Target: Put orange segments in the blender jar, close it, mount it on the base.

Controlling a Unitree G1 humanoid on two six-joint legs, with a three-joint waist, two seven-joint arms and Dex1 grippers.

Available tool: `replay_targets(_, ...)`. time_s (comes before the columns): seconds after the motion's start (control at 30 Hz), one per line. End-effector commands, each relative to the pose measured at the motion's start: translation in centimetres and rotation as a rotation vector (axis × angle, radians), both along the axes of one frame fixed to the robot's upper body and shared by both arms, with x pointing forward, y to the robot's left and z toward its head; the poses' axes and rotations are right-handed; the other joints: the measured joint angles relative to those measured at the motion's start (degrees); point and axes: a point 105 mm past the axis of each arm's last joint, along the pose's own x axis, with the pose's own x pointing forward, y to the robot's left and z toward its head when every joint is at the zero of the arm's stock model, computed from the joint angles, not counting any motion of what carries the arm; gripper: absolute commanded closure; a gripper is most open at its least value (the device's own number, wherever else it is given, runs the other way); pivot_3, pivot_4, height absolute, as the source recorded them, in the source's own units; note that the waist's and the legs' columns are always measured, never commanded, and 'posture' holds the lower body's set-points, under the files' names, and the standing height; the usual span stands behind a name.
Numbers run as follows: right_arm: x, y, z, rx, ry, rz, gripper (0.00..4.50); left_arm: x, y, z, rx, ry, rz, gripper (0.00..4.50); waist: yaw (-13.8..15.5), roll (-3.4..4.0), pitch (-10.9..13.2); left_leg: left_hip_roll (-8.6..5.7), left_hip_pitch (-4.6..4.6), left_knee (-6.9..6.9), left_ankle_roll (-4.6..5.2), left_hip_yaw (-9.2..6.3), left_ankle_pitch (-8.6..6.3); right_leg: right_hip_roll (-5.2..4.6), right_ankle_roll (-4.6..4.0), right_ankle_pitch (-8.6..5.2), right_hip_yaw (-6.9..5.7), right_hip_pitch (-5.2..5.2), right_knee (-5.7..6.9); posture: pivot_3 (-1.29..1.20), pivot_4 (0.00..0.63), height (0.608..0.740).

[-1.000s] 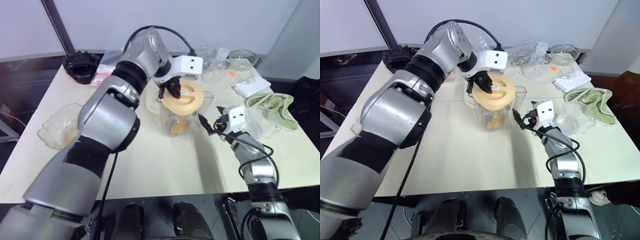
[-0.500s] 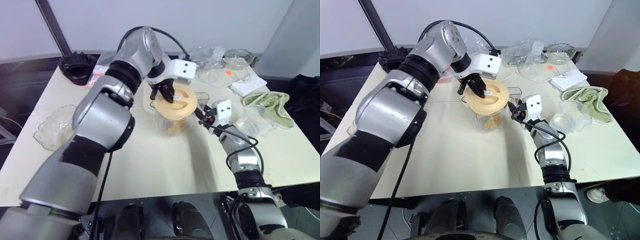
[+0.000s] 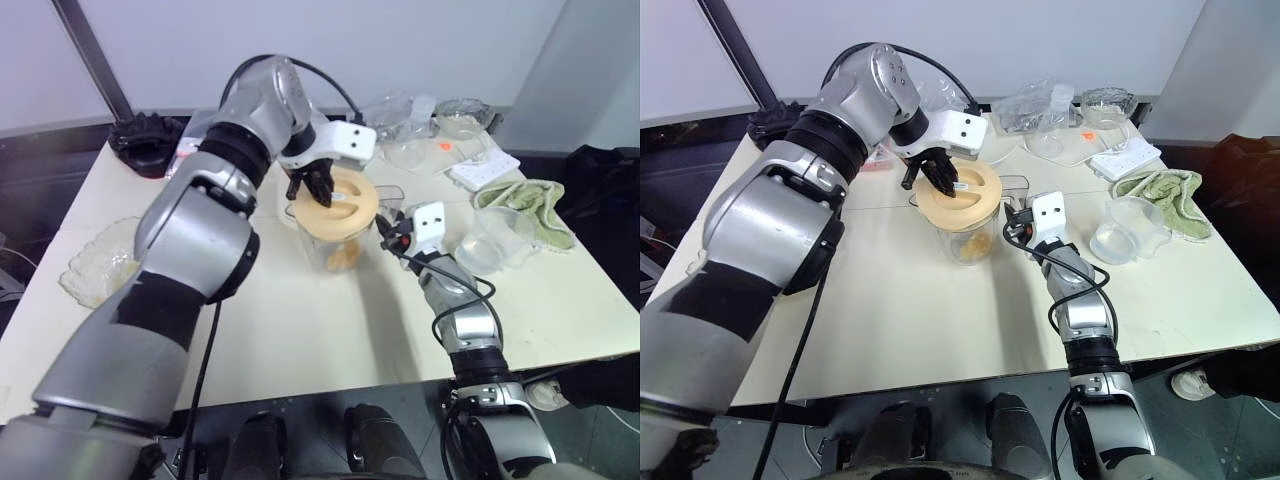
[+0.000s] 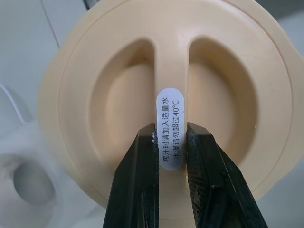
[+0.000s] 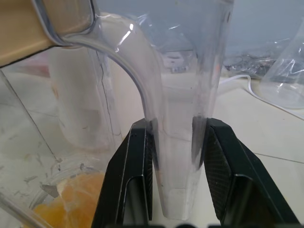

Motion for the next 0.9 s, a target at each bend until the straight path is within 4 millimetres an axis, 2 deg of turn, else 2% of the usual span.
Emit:
replay_targets(0.03, -0.5, 2.1, 2.6, 0.035, -0.095, 0.064, 3.58, 0.9, 2.4, -6.3, 0.029, 0.079, 0.213, 4.26, 0.0, 0.03, 0.0, 0.00, 0.27, -0.04, -0.01, -0.12, -0.01, -0.01, 0.00, -0.01, -0.02, 0.24, -0.09, 0.00, 0.150, 0.740)
replay_targets(0.2, -0.7, 2.0, 2.4, 0.036, -0.091, 0.058, 3.58, 0.7, 2.1, -6.7, -0.025, 0.133, 0.273, 4.26, 0.0, 0.35, -0.6, 0.00, 0.49, -0.29, -0.18, -0.59, -0.11, -0.10, 0.00, -0.01, -0.17, 0.61, -0.79, 0.00, 0.150, 0.740)
replay_targets(0.47, -0.5, 1.9, 2.6, 0.043, -0.094, 0.048, 3.58, 0.7, 1.4, -6.8, -0.134, 0.186, 0.369, 4.26, 0.2, 0.27, -0.7, -0.17, 0.44, -0.80, -0.01, -0.56, -0.01, -0.08, 0.00, -0.01, -0.14, 0.60, -0.82, 0.00, 0.150, 0.740)
replay_targets(0.73, -0.4, 2.0, 2.5, 0.038, -0.091, 0.053, 3.58, 0.9, 2.2, -6.8, -0.151, 0.191, 0.409, 4.26, 0.2, 0.26, -0.7, -0.18, 0.39, -0.96, -0.01, -0.64, -0.01, 0.00, -0.07, -0.19, -0.15, 0.49, -0.76, 0.00, 0.150, 0.740)
replay_targets(0.9, -0.6, 2.8, 2.4, 0.047, -0.090, 0.062, 3.58, 1.2, 2.9, -6.3, -0.166, 0.182, 0.425, 4.26, 0.2, 0.25, -0.7, -0.18, 0.41, -0.95, -0.01, -0.64, -0.01, -0.06, -0.07, -0.19, -0.15, 0.48, -0.76, 0.00, 0.150, 0.740)
